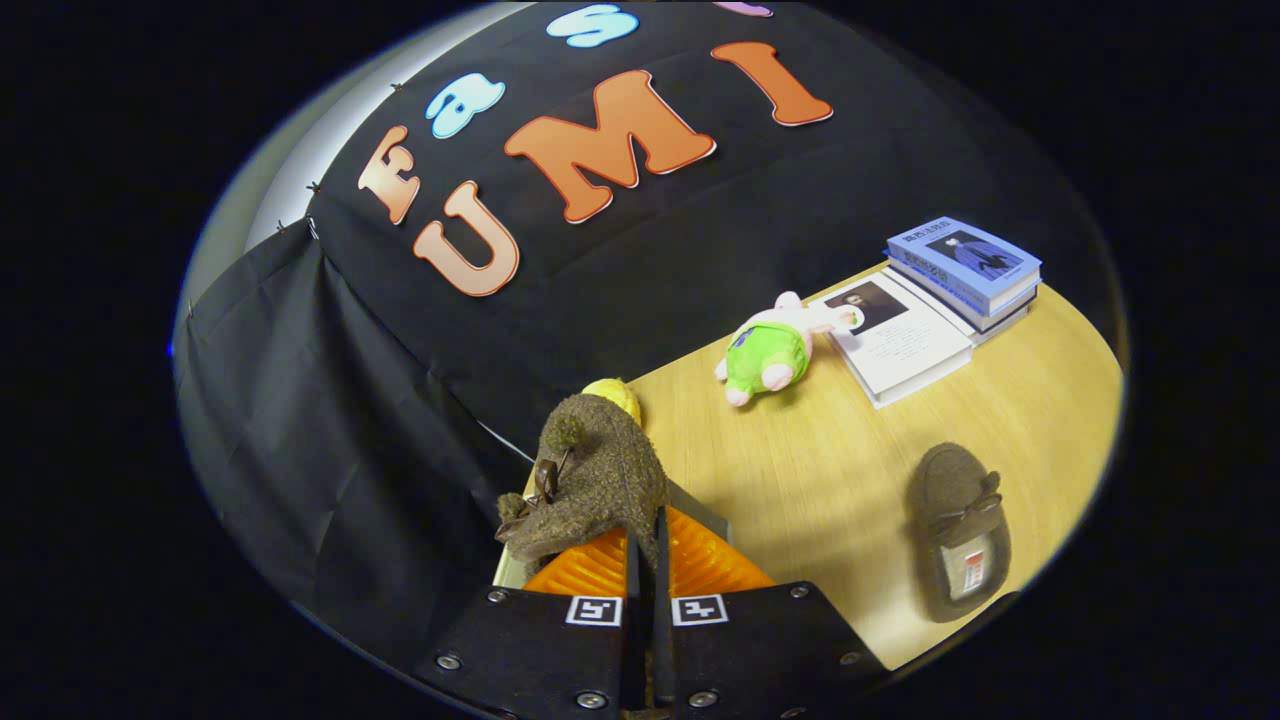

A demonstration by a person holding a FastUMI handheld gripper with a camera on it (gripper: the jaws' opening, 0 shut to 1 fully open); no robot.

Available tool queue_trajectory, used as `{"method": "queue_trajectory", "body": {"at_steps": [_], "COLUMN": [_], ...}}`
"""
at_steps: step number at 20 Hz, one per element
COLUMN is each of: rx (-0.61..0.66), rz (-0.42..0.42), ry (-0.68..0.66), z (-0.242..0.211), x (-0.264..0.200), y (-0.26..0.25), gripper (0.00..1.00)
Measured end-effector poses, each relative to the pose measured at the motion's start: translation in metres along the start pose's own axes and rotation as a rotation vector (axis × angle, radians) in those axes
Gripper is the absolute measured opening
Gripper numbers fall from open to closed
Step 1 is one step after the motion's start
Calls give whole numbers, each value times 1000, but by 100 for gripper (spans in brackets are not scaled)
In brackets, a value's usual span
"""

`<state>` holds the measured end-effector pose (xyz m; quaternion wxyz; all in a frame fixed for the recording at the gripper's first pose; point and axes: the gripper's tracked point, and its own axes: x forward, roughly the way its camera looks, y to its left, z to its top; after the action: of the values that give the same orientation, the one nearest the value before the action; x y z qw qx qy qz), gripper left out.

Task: Open the storage box then place both shoes into the box .Put the left shoe in first, then the right shoe, with the right side of both shoes facing outward in a uniform manner.

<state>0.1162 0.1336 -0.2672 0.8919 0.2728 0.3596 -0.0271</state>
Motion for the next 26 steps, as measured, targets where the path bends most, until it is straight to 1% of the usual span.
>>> {"method": "queue_trajectory", "body": {"at_steps": [5,8,11,18,23,25,26], "rx": [3,5,-10,48,121,118,100], "rz": [46,54,14,-74,-93,-70,-52], "ry": [92,152,199,279,350,396,421], "z": [-38,-65,-88,-122,-147,-159,-163], "x": [27,45,62,88,98,100,98], "y": [46,58,57,50,51,58,60], "gripper": [4,4,4,5,13,17,24]}}
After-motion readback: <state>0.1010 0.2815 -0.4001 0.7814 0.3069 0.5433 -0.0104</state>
